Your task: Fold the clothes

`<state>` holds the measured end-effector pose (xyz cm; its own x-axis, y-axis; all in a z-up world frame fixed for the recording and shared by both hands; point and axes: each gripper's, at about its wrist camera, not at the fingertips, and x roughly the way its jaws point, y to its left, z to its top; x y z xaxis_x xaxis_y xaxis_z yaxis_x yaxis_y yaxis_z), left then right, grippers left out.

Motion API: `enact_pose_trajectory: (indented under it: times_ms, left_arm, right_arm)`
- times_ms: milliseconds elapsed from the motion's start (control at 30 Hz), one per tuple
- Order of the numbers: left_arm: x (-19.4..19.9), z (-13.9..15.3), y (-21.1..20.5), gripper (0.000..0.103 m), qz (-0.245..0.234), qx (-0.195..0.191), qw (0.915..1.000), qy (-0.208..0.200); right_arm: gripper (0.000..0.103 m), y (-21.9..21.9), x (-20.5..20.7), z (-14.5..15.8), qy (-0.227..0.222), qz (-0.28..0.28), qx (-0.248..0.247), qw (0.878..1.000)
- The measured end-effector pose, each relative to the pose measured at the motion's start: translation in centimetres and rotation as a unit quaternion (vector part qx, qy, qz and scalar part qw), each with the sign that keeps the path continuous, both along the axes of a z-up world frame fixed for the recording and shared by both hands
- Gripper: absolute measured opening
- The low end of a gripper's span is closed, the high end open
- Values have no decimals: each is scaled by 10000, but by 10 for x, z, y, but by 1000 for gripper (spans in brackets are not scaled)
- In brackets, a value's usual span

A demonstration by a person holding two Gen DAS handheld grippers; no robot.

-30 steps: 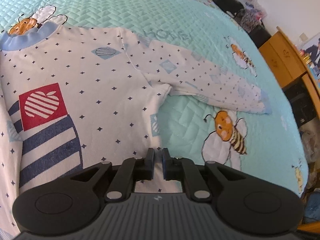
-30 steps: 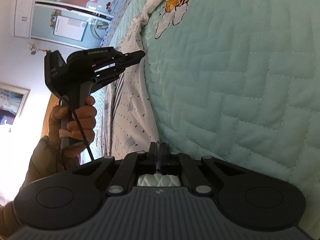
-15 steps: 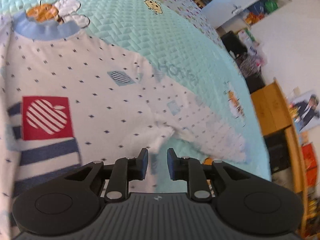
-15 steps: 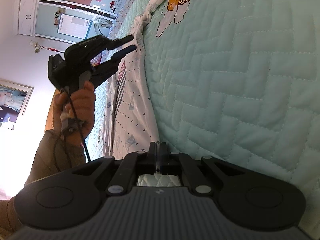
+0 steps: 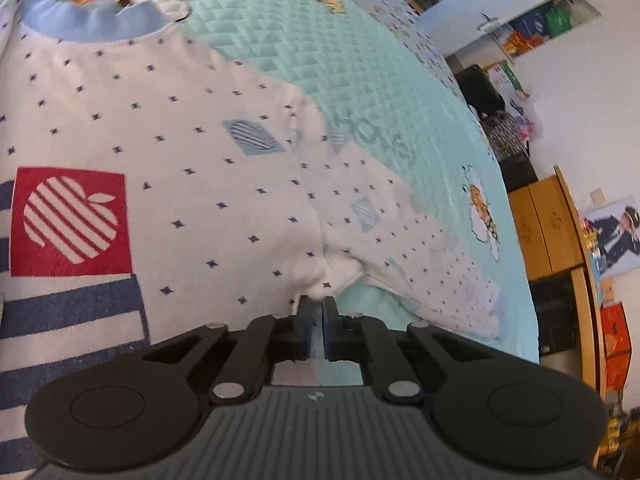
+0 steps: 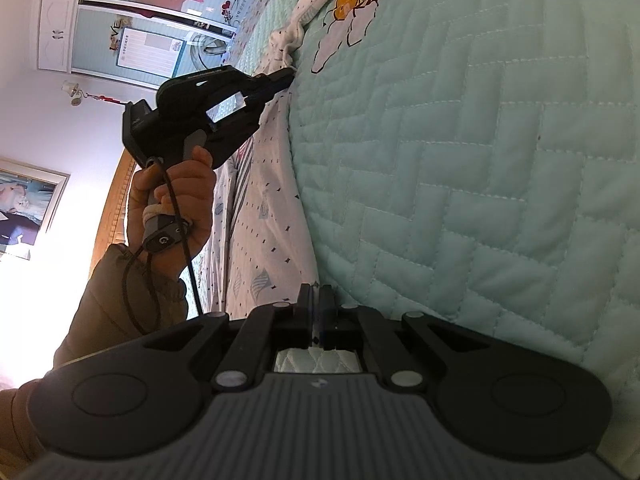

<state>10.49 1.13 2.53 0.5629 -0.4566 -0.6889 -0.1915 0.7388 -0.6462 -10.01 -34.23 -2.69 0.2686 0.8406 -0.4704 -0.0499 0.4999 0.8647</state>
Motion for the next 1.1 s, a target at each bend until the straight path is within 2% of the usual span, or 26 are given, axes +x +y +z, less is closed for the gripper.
enact_pose_trajectory:
  times_ms: [167, 267, 367, 400, 467, 533, 567, 667, 700, 833, 933, 1000, 1033, 1100]
  left_arm:
    - [-10, 16, 2, 7, 65, -338, 9990, -280]
    - [-6, 19, 1, 11, 127, -179, 9993, -312]
    - [5, -1, -8, 11, 36, 57, 10000, 28]
    - [6, -4, -9, 9, 49, 131, 9999, 10]
    - [6, -3, -7, 10, 119, 47, 9999, 4]
    - [3, 6, -7, 10, 41, 60, 9999, -82]
    - [0, 13, -9, 11, -6, 182, 9996, -198]
    - [-5, 17, -11, 23, -14, 490, 9984, -295]
    - [-5, 13, -12, 23, -20, 559, 9981, -250]
    - [-1, 12, -22, 25, -194, 934, 9951, -256]
    - [-1, 18, -24, 25, -264, 738, 9965, -275]
    - [-5, 22, -26, 30, -253, 784, 9959, -372]
    - [-4, 19, -29, 38, -244, 889, 9952, -336]
    - [-1, 11, -37, 39, -318, 1160, 9924, -239]
  right_arm:
    - [0, 0, 2, 0, 8, 1, -28, 10000]
    - [0, -1, 1, 0, 4, 6, -24, 10000]
    - [0, -1, 0, 0, 16, 3, -18, 10000]
    - [0, -1, 1, -1, 22, 3, -13, 10000]
    - [0, -1, 1, 0, 38, -2, -12, 10000]
    - [1, -1, 0, 1, 55, -10, -2, 10000]
    - [3, -2, 1, 2, 63, -12, 23, 10000]
    - [5, -2, 1, 3, 30, -18, 66, 10000]
    - [6, -3, 1, 4, 15, -27, 83, 10000]
    - [10, -6, 0, 7, -2, -62, 54, 10000]
    - [18, -15, 0, 11, 25, -137, 110, 9998]
    - [23, -24, 2, 14, -4, -269, 191, 9995]
    - [25, -29, 3, 16, -39, -342, 206, 9992]
    - [29, -35, 6, 17, -63, -484, 182, 9986]
